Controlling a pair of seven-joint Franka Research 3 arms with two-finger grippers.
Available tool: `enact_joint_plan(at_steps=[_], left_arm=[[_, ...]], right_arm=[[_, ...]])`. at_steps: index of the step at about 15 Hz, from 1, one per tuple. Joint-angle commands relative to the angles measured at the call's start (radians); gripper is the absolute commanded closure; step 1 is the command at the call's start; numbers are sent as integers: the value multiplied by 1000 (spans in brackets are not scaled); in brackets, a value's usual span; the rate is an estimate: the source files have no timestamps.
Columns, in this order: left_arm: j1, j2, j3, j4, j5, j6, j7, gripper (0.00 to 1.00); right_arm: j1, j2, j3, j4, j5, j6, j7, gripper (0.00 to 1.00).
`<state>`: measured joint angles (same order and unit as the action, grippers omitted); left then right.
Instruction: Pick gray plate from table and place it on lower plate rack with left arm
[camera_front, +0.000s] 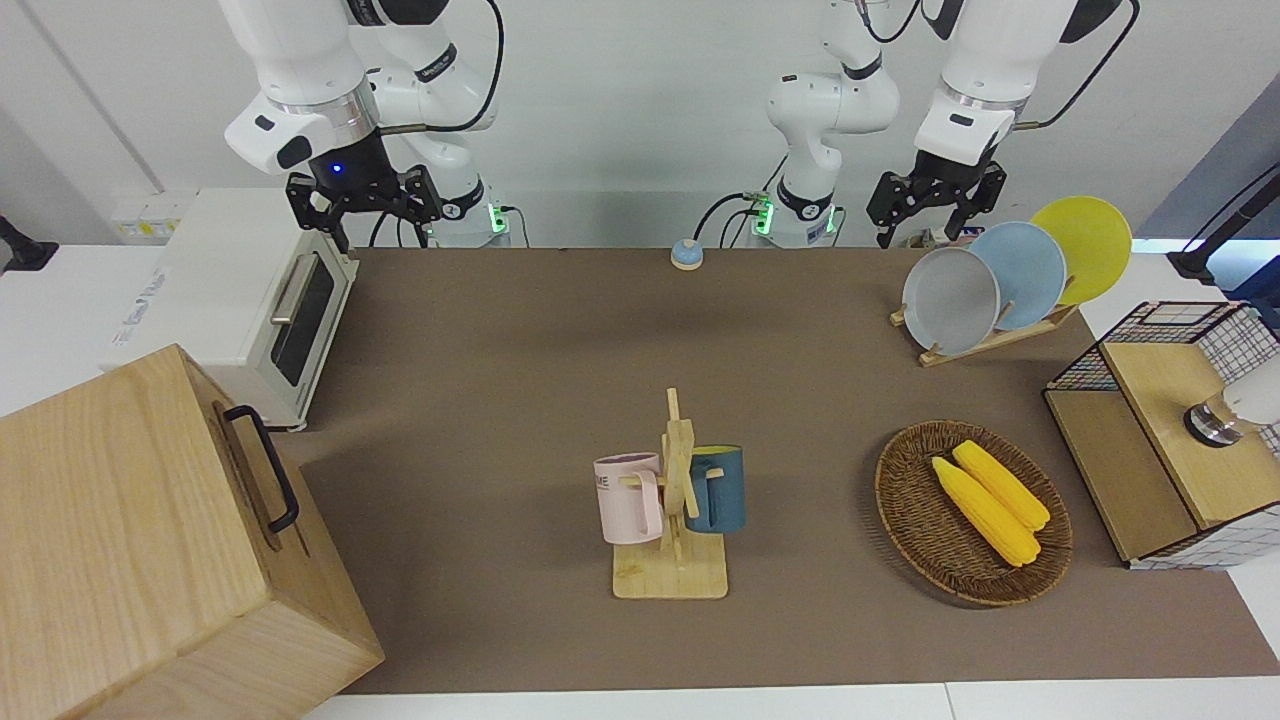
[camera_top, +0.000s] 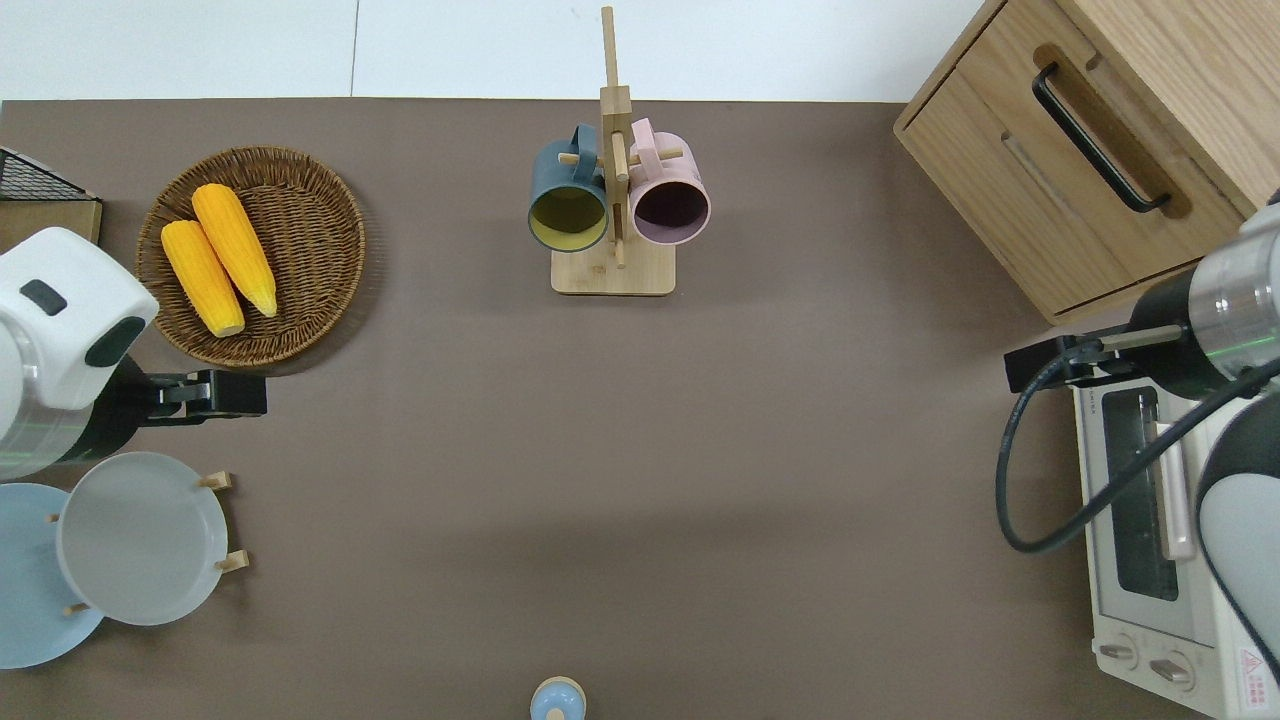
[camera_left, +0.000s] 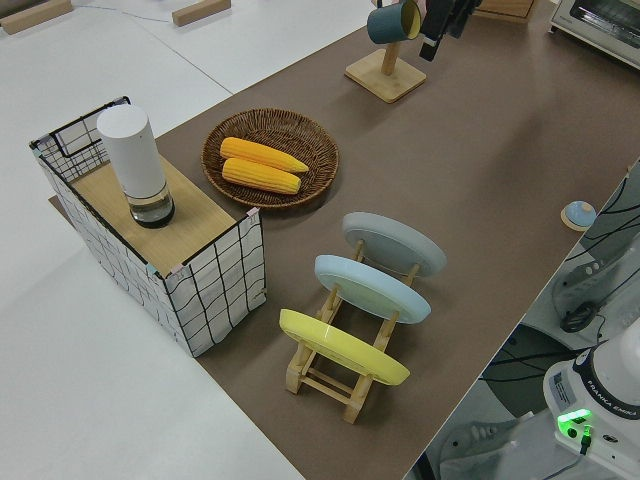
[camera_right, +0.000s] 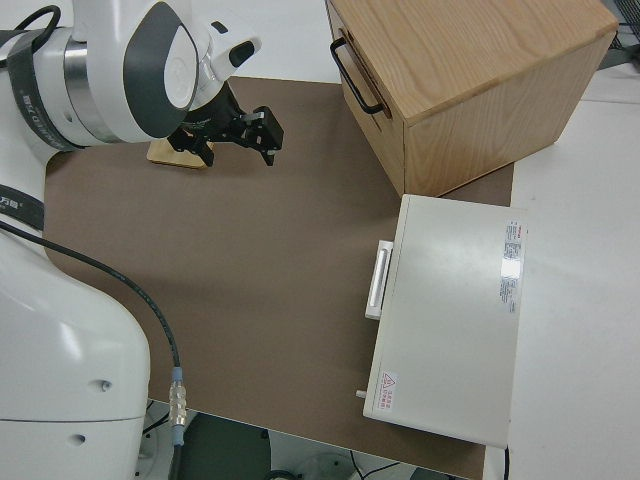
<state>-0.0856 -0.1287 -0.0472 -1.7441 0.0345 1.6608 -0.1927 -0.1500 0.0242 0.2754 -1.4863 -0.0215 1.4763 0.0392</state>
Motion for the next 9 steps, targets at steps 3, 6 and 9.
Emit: enact_joint_plan(at_steps=[3,6,9], left_arm=[[-17,14,35,11,-4,19,18,2],[-19,12,35,14,-2,16,10,2],[-19,12,35,14,-2,2,18,2]], right_arm=[[-20,-3,18,9,-2,-14,13,17],[-19,-3,18,9,-2,-14,13,17],[-19,-1,18,9,-2,-14,13,17]])
